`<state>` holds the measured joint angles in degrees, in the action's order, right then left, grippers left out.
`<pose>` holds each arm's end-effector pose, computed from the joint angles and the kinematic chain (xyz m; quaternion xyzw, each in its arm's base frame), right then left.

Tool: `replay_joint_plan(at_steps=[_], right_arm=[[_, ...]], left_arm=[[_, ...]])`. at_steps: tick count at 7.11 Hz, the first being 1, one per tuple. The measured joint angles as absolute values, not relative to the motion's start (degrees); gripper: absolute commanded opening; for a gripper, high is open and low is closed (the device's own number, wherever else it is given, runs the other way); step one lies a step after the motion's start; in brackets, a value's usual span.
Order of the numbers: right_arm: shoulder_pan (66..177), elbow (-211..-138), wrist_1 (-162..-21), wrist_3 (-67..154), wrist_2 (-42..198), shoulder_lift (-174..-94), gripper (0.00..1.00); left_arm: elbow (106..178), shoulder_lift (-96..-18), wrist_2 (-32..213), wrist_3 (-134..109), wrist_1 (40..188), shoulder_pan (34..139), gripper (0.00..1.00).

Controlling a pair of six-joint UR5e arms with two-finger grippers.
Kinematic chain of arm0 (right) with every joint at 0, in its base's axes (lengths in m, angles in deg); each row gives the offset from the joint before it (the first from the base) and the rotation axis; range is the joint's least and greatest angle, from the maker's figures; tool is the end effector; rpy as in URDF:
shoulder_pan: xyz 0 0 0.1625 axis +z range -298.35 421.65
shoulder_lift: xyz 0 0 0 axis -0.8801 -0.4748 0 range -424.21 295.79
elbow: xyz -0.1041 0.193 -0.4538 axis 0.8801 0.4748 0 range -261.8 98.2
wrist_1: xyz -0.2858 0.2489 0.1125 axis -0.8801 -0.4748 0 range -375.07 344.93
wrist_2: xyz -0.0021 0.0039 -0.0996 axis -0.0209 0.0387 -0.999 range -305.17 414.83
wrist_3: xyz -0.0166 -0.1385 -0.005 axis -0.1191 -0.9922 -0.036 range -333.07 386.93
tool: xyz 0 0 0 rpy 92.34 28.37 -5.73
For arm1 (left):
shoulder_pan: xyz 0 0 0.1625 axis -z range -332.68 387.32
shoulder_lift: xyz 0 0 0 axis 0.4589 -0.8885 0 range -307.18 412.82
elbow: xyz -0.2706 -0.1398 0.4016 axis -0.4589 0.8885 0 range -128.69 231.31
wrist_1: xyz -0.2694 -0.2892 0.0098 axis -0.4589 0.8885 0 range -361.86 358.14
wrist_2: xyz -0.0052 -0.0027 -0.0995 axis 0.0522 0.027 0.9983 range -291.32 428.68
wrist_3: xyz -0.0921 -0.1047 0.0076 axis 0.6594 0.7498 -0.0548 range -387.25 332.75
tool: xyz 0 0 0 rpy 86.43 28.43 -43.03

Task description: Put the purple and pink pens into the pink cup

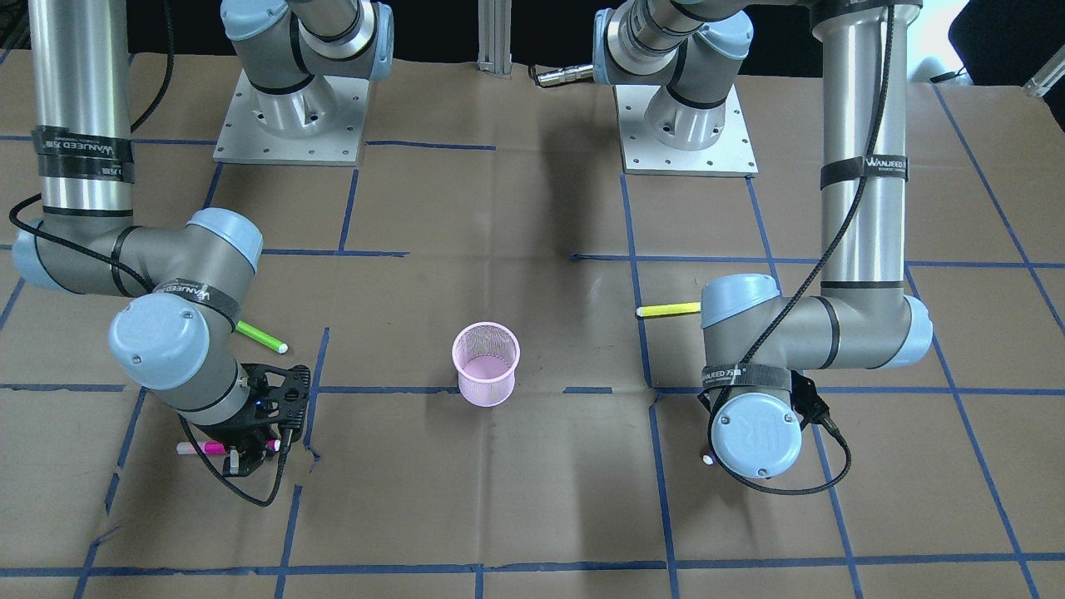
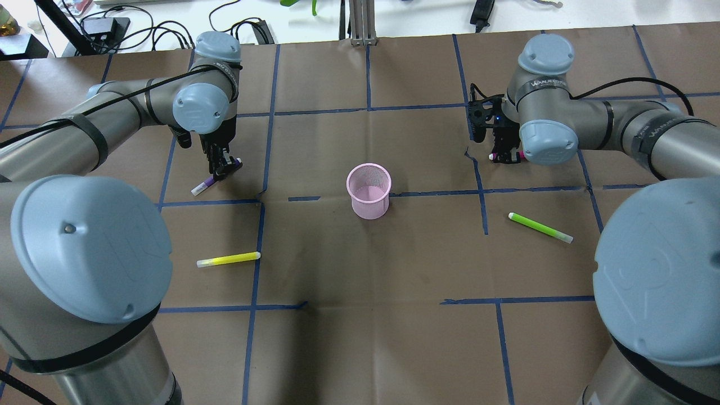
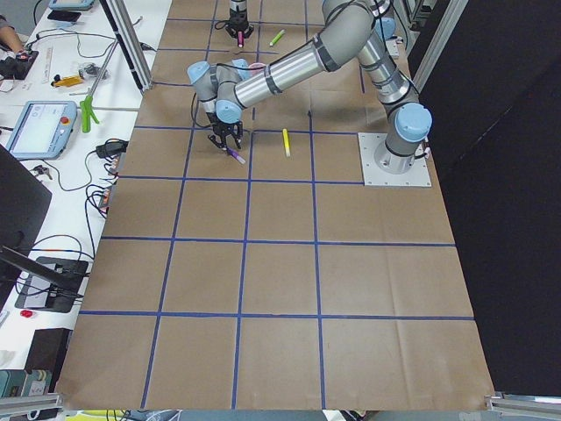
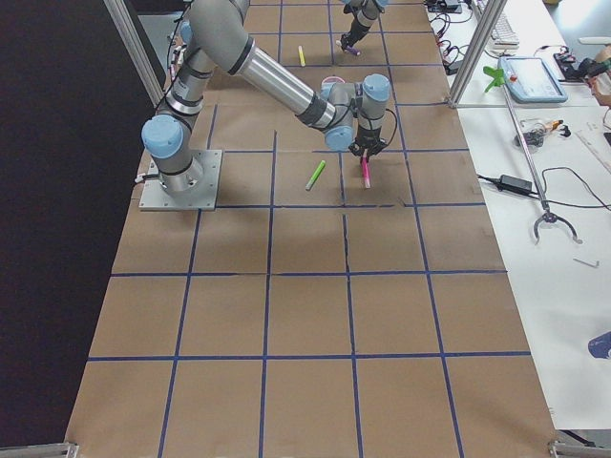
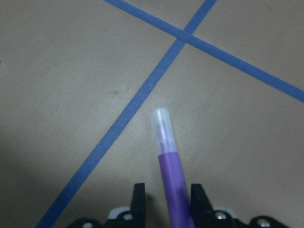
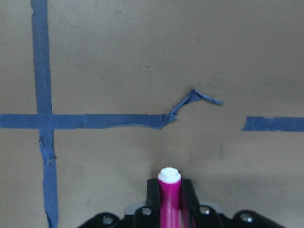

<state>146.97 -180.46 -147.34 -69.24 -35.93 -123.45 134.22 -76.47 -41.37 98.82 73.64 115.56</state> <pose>0.0778 -0.6603 0.2249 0.7159 -0.6977 0.0107 0.0235 -0.0643 -0.6916 0.1990 -0.8621 0.4519 -0.0813 0.2143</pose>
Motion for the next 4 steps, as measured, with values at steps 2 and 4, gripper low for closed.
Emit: replay_joint_plan(at_steps=[2, 4], right_arm=[[146.86, -178.82, -147.29, -69.28, -35.57, -125.2, 0.06], [147.03, -178.17, -147.09, -68.16, -27.84, -128.92, 0.07]], left_arm=[[134.26, -76.43, -41.38, 99.11, 73.63, 115.56, 0.01], [134.24, -76.4, -41.28, 99.32, 73.65, 115.55, 0.01]])
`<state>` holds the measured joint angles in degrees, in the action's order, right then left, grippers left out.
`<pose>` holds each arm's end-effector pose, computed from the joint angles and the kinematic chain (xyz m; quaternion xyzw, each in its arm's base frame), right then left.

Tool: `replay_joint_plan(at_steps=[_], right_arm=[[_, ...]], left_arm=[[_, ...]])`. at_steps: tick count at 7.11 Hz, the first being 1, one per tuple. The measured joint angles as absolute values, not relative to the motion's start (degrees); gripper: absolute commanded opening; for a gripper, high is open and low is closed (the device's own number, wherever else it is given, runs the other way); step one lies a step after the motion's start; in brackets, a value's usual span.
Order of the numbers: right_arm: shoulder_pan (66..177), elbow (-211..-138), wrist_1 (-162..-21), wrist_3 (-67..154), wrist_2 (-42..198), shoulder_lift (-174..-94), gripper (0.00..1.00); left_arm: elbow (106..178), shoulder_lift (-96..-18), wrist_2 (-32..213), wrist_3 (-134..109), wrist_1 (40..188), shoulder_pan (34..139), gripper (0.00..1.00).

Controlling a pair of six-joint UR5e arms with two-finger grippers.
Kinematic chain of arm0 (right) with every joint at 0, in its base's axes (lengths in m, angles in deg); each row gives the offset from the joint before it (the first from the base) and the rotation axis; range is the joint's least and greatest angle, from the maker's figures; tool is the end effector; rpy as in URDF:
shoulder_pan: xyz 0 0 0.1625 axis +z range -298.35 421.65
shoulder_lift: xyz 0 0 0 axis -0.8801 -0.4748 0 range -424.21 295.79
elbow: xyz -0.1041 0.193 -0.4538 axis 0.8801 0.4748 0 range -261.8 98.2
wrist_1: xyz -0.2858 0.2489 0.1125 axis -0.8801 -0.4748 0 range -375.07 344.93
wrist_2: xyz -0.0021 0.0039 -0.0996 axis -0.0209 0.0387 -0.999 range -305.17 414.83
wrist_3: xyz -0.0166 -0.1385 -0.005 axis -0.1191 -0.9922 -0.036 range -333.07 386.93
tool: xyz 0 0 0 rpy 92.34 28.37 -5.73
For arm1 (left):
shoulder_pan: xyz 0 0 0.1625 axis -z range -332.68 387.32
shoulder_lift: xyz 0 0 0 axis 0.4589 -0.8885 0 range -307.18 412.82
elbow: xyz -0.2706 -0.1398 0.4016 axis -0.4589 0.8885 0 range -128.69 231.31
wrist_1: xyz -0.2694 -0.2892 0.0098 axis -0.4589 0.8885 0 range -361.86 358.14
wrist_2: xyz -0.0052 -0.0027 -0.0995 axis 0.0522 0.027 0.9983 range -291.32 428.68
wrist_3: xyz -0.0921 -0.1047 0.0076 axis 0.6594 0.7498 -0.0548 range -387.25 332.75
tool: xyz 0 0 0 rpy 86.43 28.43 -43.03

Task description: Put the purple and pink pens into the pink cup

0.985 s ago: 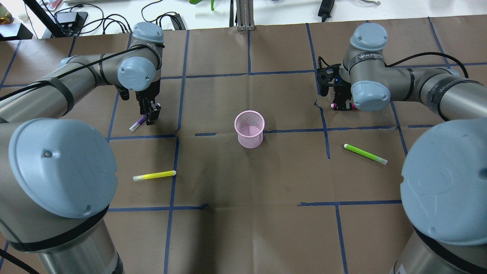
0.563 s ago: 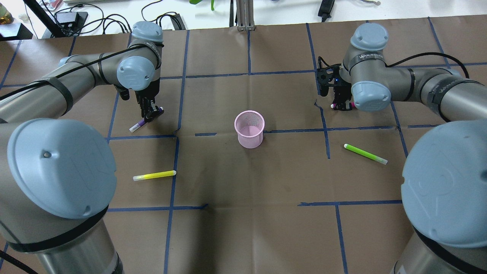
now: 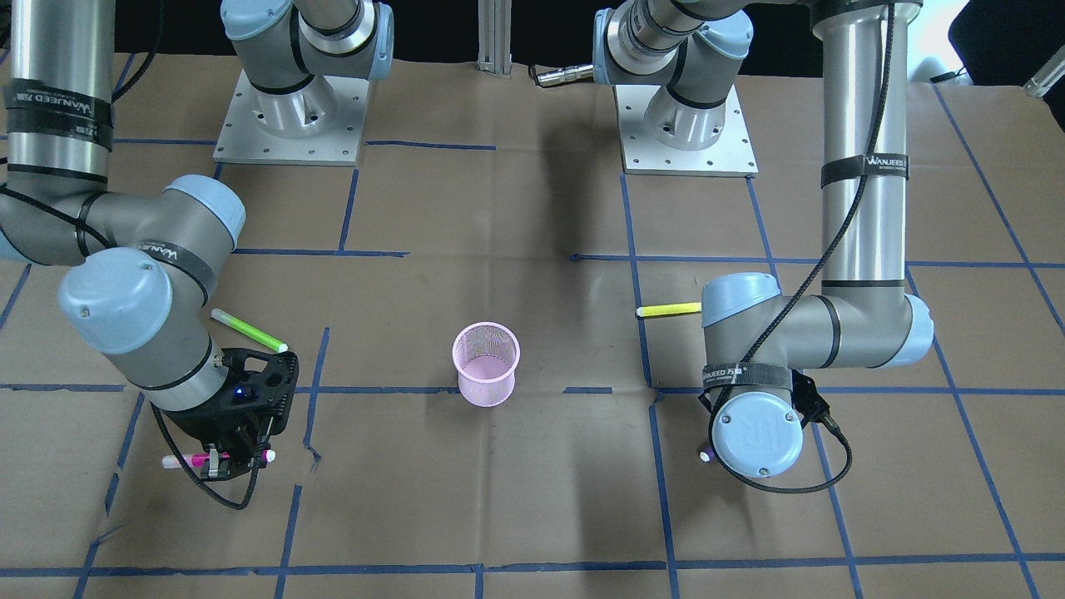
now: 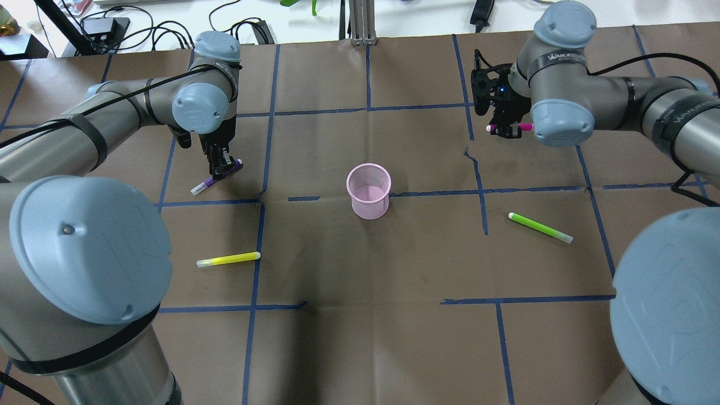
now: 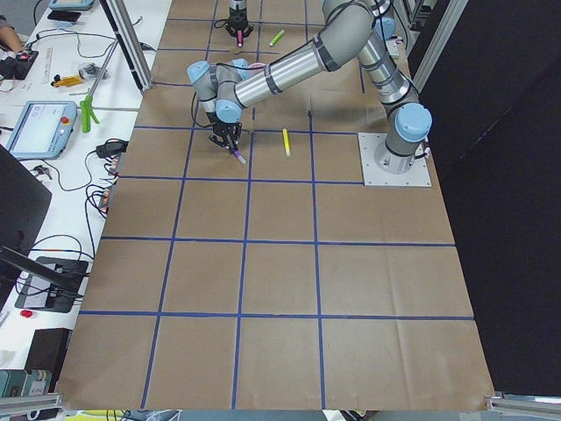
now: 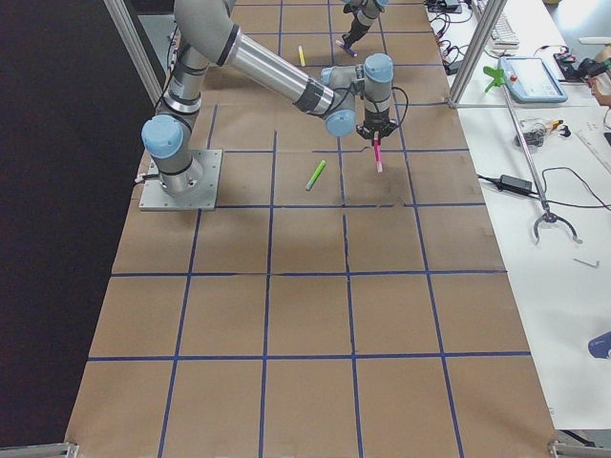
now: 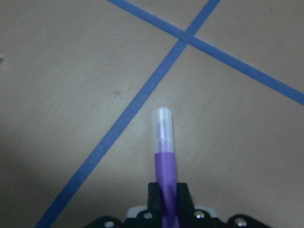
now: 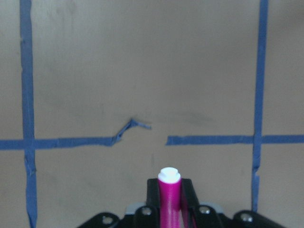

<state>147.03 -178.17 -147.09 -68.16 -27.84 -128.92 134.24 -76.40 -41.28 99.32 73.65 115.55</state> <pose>0.0978 -0.6651 0.3047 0.7097 -0.6958 0.1067 0.0279 -0.0644 -0.6914 0.1996 -0.8644 0.4480 -0.0817 0.2133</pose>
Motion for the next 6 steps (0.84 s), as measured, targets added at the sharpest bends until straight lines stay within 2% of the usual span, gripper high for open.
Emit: replay_joint_plan(at_steps=[1, 3, 6], right_arm=[[147.52, -178.41, -147.06, -66.67, -22.01, -131.0, 0.06], [149.76, -179.93, -147.3, -60.48, -10.41, -136.71, 0.05], [153.35, -182.35, -148.49, -51.31, 2.6, -141.83, 0.06]], left_arm=[[134.21, -76.33, -41.28, 99.37, 73.64, 115.56, 0.01], [134.12, -76.28, -41.24, 99.42, 73.59, 115.48, 0.23], [134.14, -76.56, -41.42, 99.48, 73.53, 115.38, 0.28]])
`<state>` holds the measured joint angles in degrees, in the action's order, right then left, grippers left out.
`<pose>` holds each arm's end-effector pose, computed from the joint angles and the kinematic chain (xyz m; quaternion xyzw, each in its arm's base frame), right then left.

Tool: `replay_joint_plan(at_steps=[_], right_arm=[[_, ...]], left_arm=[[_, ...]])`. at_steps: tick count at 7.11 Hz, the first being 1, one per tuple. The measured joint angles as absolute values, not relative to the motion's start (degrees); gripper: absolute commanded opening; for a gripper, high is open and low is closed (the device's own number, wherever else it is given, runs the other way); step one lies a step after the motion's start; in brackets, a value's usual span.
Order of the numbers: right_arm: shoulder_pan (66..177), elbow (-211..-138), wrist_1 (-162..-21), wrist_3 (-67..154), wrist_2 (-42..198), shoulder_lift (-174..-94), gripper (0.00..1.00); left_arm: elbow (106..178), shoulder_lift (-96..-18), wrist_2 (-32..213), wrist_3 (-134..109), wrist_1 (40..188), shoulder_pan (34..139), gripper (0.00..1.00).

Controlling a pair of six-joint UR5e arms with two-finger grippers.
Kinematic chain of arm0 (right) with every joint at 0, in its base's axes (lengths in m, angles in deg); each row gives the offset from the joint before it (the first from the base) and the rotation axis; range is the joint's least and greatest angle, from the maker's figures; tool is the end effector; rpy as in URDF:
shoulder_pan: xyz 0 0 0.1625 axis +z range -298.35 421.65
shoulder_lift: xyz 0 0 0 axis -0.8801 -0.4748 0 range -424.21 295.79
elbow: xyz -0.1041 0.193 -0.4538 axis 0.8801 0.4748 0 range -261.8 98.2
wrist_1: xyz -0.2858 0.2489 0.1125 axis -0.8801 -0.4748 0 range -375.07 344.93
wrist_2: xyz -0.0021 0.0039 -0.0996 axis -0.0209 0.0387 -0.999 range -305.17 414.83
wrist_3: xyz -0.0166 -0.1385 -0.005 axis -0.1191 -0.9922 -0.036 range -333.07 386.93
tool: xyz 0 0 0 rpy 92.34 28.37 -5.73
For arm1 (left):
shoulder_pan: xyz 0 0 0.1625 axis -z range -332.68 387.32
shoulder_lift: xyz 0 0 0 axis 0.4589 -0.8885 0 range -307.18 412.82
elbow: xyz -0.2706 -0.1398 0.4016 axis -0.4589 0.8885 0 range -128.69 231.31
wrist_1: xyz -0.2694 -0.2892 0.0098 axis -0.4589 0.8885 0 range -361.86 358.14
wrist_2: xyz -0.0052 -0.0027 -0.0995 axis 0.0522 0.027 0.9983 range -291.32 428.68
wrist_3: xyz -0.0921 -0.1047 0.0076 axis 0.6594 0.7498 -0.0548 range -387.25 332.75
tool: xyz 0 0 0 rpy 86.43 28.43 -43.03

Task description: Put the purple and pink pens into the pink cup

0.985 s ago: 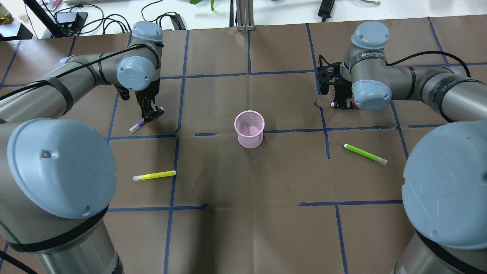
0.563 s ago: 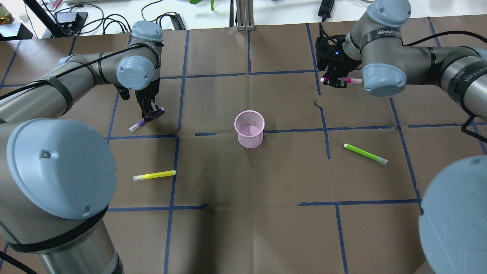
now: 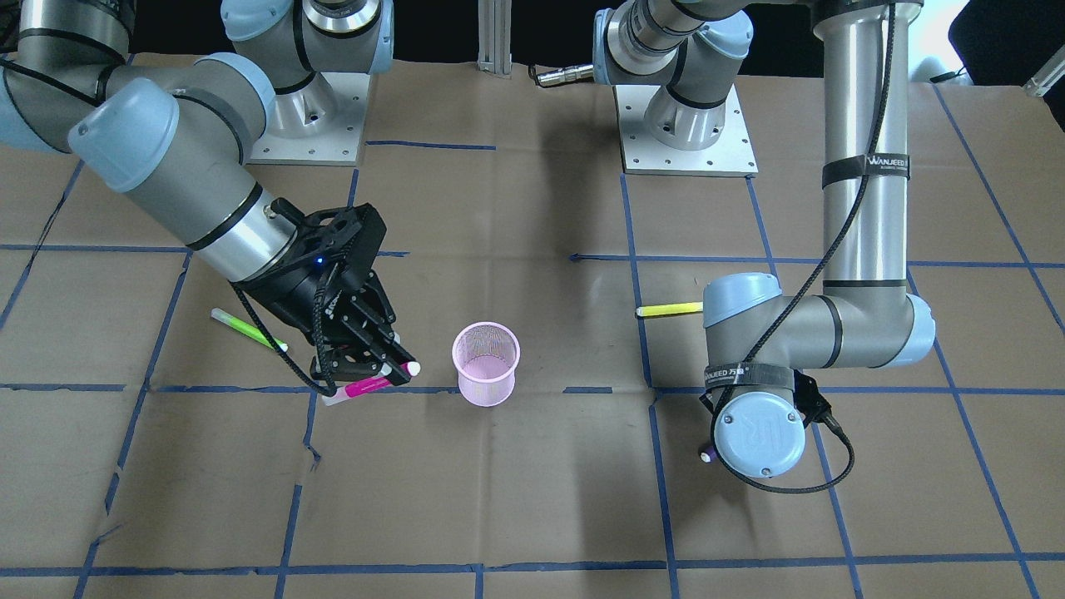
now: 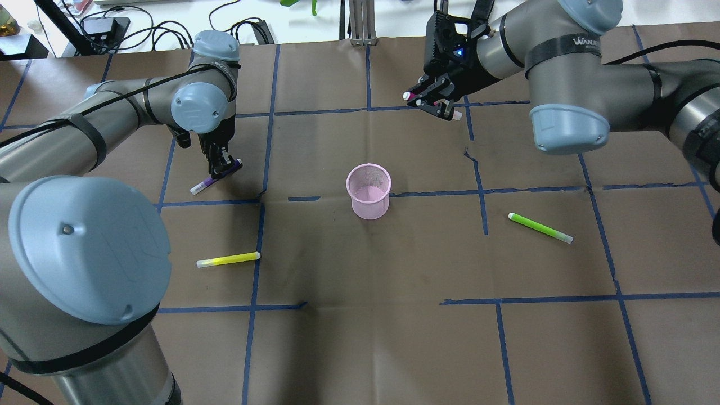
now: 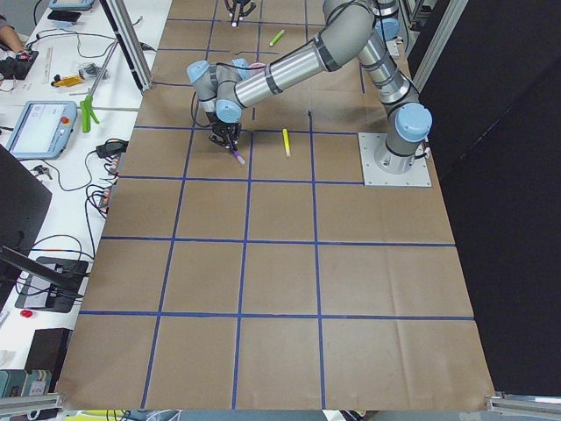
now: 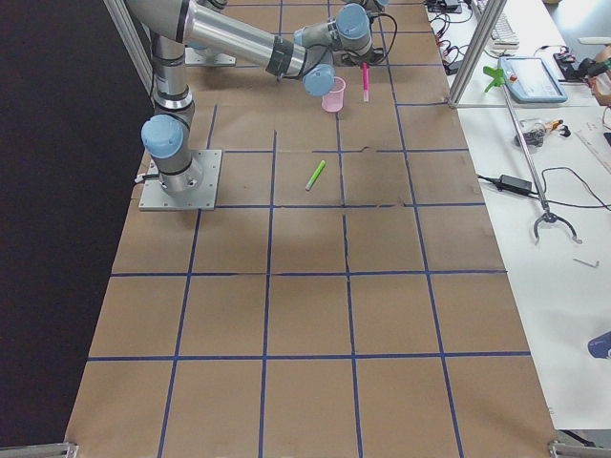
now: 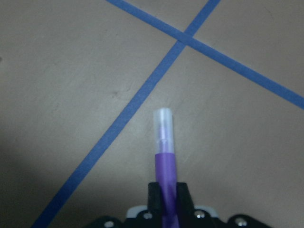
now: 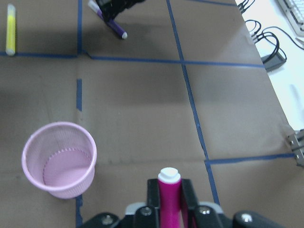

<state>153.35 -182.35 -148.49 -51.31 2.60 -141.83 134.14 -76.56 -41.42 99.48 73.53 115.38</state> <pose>0.2360 -0.5761 0.4414 -0.6423 0.6766 -0.3294 0.1457 -0.0620 -0.6926 0.1985 -0.8655 0.4455 -0.0830 0.2134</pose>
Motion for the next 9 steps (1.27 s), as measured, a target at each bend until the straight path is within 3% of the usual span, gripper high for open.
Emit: replay_joint_plan(at_steps=[1, 3, 9], right_arm=[[155.16, -182.69, -149.49, -49.47, 6.24, -142.06, 0.05], [159.22, -184.45, -154.26, -45.62, 10.79, -141.75, 0.05], [160.01, -195.38, -169.17, -41.49, 12.17, -139.61, 0.06]], left_arm=[[134.17, -76.6, -41.45, 99.49, 73.49, 115.38, 0.28], [134.23, -76.67, -41.52, 99.47, 73.49, 115.38, 0.01], [134.17, -75.03, -41.86, 98.55, 74.72, 115.48, 0.0]])
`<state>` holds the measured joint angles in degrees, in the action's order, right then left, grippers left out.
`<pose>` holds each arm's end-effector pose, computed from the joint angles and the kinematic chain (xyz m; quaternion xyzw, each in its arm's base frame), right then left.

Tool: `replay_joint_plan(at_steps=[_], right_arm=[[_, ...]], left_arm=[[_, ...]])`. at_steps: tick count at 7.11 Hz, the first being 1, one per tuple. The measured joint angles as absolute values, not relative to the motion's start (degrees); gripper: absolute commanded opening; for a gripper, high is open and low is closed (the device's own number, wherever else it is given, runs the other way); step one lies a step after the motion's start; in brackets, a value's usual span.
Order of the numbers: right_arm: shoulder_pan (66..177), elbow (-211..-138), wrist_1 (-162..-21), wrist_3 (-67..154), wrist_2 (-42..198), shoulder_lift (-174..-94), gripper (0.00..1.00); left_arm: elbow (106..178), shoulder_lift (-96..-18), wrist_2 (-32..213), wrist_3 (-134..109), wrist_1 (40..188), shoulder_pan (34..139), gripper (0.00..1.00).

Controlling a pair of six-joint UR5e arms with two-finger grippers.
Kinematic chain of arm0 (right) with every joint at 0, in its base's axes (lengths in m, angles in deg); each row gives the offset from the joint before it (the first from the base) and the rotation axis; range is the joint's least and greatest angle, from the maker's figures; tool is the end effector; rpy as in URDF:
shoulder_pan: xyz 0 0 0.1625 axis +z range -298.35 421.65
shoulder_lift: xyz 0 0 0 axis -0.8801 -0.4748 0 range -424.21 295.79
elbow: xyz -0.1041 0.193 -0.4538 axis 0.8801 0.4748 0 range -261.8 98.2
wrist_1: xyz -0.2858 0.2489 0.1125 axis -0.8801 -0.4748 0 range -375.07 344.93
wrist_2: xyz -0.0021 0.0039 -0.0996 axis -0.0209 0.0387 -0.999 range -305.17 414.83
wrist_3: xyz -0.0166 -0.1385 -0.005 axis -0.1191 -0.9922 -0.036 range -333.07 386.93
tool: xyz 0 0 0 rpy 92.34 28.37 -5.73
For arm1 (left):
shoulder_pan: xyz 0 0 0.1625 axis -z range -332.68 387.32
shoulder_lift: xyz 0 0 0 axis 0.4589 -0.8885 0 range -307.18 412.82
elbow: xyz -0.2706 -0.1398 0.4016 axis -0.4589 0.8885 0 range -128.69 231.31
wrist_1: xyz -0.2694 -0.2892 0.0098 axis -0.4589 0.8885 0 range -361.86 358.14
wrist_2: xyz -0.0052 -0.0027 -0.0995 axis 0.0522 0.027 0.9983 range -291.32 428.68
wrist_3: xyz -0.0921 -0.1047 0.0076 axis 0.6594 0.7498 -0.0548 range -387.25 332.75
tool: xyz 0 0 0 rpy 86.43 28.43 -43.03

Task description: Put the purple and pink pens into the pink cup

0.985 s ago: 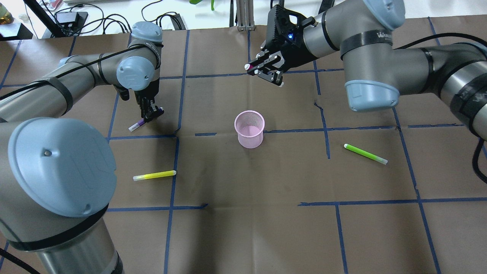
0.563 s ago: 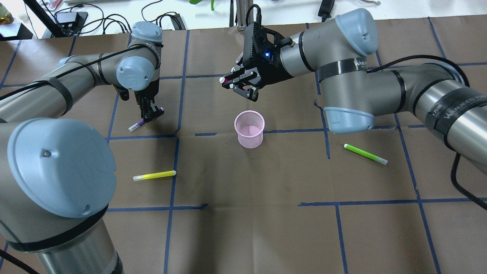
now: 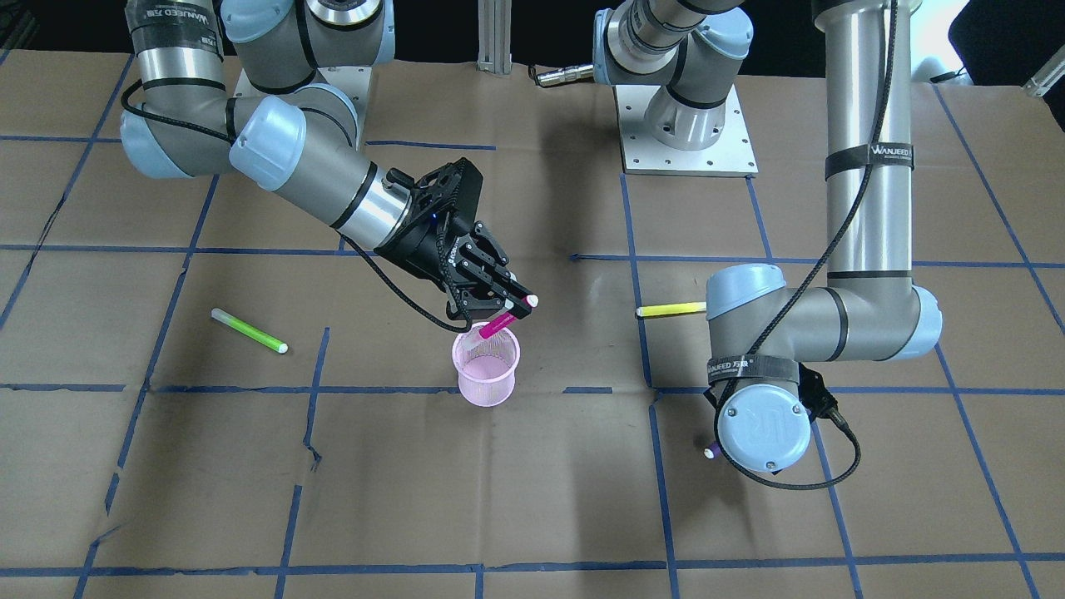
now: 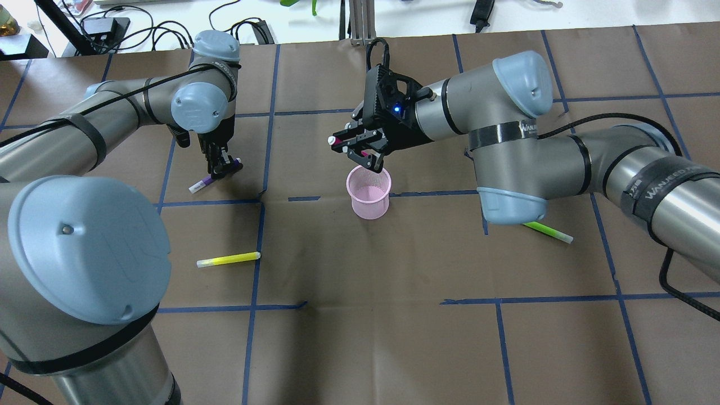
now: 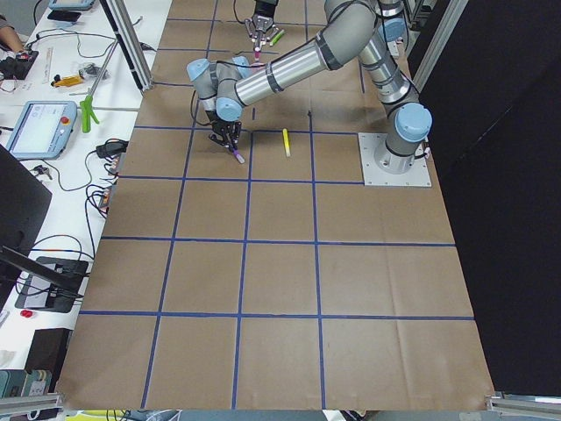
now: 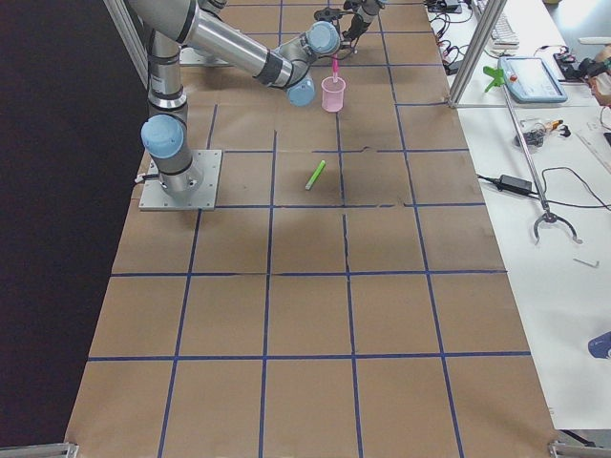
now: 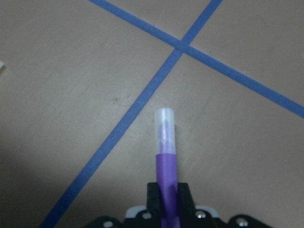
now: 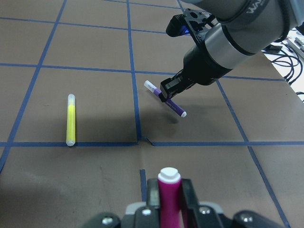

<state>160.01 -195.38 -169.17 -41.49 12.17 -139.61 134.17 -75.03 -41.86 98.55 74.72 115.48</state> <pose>0.3135 -0.5105 0.3787 -0.6249 0.6437 -0.3736 0.2358 -0.0624 -0.6880 0.2159 -0.8612 0.4533 -0.0861 0.2134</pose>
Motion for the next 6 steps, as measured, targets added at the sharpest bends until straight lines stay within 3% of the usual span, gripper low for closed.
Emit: replay_joint_plan(at_steps=[3, 5, 6], right_arm=[[160.14, -195.67, -173.0, -40.98, 12.23, -136.27, 0.1], [160.17, -195.76, -173.34, -40.83, 12.25, -135.3, 0.16], [160.17, -195.81, -173.36, -40.59, 12.18, -134.86, 0.24]], left_arm=[[134.39, -69.34, -42.76, 91.17, 79.87, 115.7, 0.0], [134.6, -63.3, -42.11, 83.87, 84.27, 115.76, 0.0], [134.65, -60.45, -40.99, 78.71, 85.67, 115.79, 0.0]])
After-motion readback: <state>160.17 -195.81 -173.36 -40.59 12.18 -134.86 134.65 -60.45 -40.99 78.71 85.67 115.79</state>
